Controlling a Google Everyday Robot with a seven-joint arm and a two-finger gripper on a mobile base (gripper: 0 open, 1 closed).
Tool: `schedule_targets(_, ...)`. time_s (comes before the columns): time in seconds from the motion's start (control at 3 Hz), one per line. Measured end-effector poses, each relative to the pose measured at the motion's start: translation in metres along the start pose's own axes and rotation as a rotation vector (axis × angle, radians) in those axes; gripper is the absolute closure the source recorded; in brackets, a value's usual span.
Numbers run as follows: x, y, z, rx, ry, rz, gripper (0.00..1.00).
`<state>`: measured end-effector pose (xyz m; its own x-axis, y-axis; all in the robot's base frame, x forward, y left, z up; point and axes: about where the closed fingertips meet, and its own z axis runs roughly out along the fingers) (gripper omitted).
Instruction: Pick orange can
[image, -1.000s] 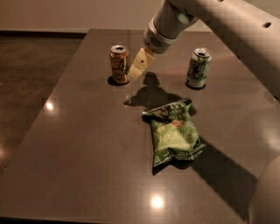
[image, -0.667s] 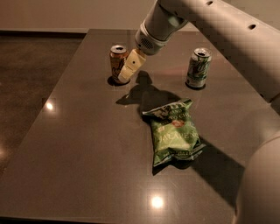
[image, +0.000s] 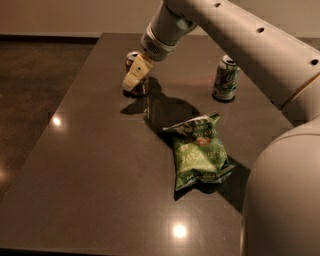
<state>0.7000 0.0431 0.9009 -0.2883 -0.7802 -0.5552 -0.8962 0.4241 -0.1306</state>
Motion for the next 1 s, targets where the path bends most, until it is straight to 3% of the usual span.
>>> schedule_targets(0.33, -0.009, -0.001, 0.004, -0.007, -0.009, 0.003, 0.13)
schedule_targets(0.67, -0.016, 0.000, 0.003, -0.021, -0.022, 0.000, 0.36)
schedule_targets(1.0, -0.023, 0.006, -0.009, -0.052, -0.051, -0.012, 0.67)
